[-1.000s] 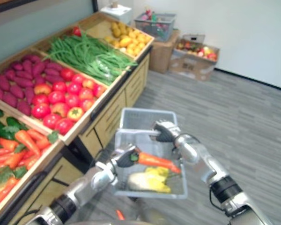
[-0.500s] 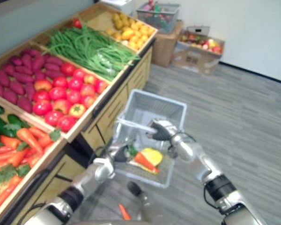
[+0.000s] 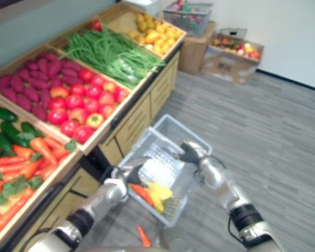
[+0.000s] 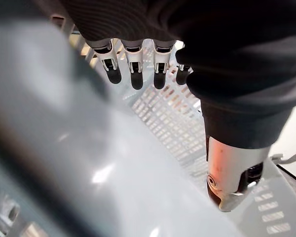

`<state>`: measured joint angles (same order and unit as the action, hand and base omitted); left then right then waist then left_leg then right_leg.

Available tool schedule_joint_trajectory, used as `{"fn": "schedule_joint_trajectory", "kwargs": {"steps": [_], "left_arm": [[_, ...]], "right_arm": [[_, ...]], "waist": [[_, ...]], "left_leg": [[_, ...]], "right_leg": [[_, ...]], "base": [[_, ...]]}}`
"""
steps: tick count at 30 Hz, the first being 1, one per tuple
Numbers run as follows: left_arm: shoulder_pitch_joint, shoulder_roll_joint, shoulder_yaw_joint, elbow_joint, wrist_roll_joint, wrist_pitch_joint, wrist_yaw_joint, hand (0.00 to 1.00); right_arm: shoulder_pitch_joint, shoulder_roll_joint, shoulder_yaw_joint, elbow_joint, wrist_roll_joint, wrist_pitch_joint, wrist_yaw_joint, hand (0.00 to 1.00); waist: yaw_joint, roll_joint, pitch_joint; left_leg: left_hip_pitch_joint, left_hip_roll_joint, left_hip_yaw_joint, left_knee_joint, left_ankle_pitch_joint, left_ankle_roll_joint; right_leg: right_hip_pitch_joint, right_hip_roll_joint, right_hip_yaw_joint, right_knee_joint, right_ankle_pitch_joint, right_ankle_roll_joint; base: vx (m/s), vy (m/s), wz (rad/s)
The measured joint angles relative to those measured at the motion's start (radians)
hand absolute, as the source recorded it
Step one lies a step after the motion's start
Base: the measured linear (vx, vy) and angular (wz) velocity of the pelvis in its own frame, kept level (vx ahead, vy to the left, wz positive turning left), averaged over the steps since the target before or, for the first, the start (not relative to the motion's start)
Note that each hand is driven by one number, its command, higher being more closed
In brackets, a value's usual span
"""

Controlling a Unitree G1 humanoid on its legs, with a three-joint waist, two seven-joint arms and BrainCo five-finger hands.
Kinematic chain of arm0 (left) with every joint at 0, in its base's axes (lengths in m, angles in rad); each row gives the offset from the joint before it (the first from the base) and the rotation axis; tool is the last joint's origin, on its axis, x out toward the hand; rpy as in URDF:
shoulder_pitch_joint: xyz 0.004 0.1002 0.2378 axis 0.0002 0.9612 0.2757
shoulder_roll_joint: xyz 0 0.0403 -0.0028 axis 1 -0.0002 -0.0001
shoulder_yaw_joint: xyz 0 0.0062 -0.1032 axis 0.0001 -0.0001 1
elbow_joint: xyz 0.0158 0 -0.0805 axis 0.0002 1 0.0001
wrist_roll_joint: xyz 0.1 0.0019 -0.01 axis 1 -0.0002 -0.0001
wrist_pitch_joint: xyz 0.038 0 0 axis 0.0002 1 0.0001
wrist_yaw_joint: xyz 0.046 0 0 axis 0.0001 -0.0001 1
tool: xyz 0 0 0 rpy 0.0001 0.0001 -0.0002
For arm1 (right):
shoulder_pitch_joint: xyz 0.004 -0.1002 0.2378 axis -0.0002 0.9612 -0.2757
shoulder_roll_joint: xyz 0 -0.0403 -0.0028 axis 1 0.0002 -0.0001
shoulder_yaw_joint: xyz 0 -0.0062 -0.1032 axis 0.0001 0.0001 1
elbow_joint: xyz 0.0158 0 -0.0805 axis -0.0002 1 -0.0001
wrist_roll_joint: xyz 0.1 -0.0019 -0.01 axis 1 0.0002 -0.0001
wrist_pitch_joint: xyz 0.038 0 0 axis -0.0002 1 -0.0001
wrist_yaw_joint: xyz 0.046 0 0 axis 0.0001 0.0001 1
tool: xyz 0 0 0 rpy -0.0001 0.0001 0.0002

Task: Pick vegetable in the basket

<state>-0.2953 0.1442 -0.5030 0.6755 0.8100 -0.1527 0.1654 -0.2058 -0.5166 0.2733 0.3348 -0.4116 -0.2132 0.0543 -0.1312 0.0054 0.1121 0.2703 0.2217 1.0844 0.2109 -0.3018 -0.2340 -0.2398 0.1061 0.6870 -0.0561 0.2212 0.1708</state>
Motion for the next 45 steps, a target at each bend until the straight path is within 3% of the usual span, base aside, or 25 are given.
{"fn": "schedule_joint_trajectory", "kwargs": {"steps": [4, 7, 8, 11, 14, 17, 22, 25, 26, 29, 36, 40, 45], "left_arm": [[0.002, 0.022, -0.004, -0.157, -0.004, 0.001, -0.018, 0.00], [0.009, 0.068, -0.009, -0.377, -0.047, -0.020, -0.019, 0.00], [0.014, 0.109, -0.021, -0.468, -0.088, -0.037, -0.028, 0.00], [0.044, 0.172, -0.030, -0.597, -0.125, -0.058, -0.057, 0.00], [0.114, 0.269, -0.047, -0.780, -0.203, -0.092, -0.119, 0.00], [0.195, 0.321, 0.013, -0.894, -0.279, -0.112, -0.136, 0.00], [0.333, 0.316, 0.192, -0.950, -0.328, -0.120, -0.108, 0.00], [0.426, 0.223, 0.325, -0.949, -0.330, -0.118, -0.084, 0.00], [0.481, 0.132, 0.415, -0.936, -0.335, -0.115, -0.047, 0.00], [0.539, 0.042, 0.549, -0.819, -0.336, -0.083, 0.042, 0.00], [0.591, -0.077, 0.747, -0.519, -0.337, -0.021, 0.196, 0.00], [0.594, -0.136, 0.870, -0.283, -0.376, 0.023, 0.292, 0.00], [0.592, -0.162, 0.952, 0.037, -0.406, 0.049, 0.333, 0.00]], "right_arm": [[0.071, 0.032, -0.103, 0.031, -0.002, 0.019, 0.000, 1.00], [0.189, 0.064, -0.225, 0.036, -0.003, 0.031, -0.001, 1.00], [0.242, 0.089, -0.287, 0.040, -0.002, 0.036, -0.002, 1.00], [0.277, 0.134, -0.370, 0.072, 0.000, 0.042, -0.010, 1.00], [0.330, 0.199, -0.569, 0.188, 0.021, 0.079, -0.041, 1.00], [0.377, 0.263, -0.709, 0.316, 0.062, 0.092, -0.070, 1.00], [0.380, 0.329, -0.855, 0.494, 0.161, 0.119, -0.139, 1.00], [0.373, 0.338, -0.923, 0.591, 0.199, 0.121, -0.159, 1.00], [0.379, 0.340, -0.950, 0.645, 0.226, 0.122, -0.180, 1.00], [0.381, 0.347, -0.985, 0.713, 0.263, 0.130, -0.219, 1.00], [0.390, 0.408, -1.009, 0.734, 0.274, 0.119, -0.278, 1.00], [0.404, 0.464, -0.980, 0.691, 0.303, 0.114, -0.312, 1.00], [0.428, 0.491, -0.970, 0.686, 0.314, 0.109, -0.348, 1.00]], "waist": [[0.010, -0.002, 0.001], [0.039, -0.002, 0.001], [0.055, 0.000, -0.001], [0.064, -0.002, -0.005], [0.087, -0.003, -0.022], [0.109, -0.013, -0.070], [0.122, -0.028, -0.108], [0.134, -0.042, -0.121], [0.138, -0.042, -0.134], [0.136, -0.044, -0.145], [0.139, -0.055, -0.155], [0.138, -0.055, -0.177], [0.135, -0.063, -0.197]], "left_leg": [[-0.030, 0.006, -0.073, -0.001, 0.006, 0.011], [-0.045, 0.022, -0.159, 0.003, 0.012, 0.021], [-0.050, 0.032, -0.198, 0.008, 0.013, 0.023], [-0.075, 0.041, -0.255, 0.024, 0.010, 0.031], [-0.128, 0.042, -0.377, 0.038, 0.016, 0.048], [-0.170, 0.036, -0.481, 0.035, 0.026, 0.063], [-0.236, -0.015, -0.643, 0.014, 0.052, 0.100], [-0.255, -0.054, -0.697, -0.022, 0.075, 0.109], [-0.275, -0.073, -0.742, -0.044, 0.097, 0.117], [-0.288, -0.099, -0.816, -0.097, 0.145, 0.127], [-0.283, -0.107, -0.927, -0.166, 0.210, 0.125], [-0.267, -0.103, -0.933, -0.200, 0.227, 0.126], [-0.247, -0.105, -0.933, -0.250, 0.242, 0.121]], "right_leg": [[0.008, -0.035, -0.068, -0.007, 0.000, 0.000], [0.043, -0.063, -0.151, -0.013, -0.010, -0.007], [0.062, -0.074, -0.195, -0.007, -0.023, -0.010], [0.071, -0.091, -0.248, 0.004, -0.039, -0.014], [0.096, -0.136, -0.363, 0.006, -0.058, -0.015], [0.119, -0.167, -0.466, 0.006, -0.071, -0.020], [0.145, -0.231, -0.612, 0.007, -0.079, -0.026], [0.148, -0.265, -0.662, 0.007, -0.100, -0.021], [0.149, -0.280, -0.698, 0.007, -0.107, -0.027], [0.160, -0.297, -0.777, 0.004, -0.116, -0.041], [0.204, -0.302, -0.901, 0.007, -0.141, -0.056], [0.218, -0.300, -0.926, 0.007, -0.153, -0.058], [0.225, -0.300, -0.940, -0.001, -0.165, -0.051]], "base": [[-0.01, -0.049, 0.55], [-0.02, -0.068, 0.88], [-0.03, -0.068, 0.79], [-0.04, -0.069, 0.75], [-0.02, -0.041, 0.97], [0.00, -0.031, 1.01], [-0.03, 0.016, 0.92], [-0.02, 0.014, 0.63], [-0.01, 0.005, 0.74], [0.01, -0.018, 0.77], [0.00, -0.044, 0.51], [-0.03, -0.022, 0.12], [-0.01, -0.012, 0.05]]}}
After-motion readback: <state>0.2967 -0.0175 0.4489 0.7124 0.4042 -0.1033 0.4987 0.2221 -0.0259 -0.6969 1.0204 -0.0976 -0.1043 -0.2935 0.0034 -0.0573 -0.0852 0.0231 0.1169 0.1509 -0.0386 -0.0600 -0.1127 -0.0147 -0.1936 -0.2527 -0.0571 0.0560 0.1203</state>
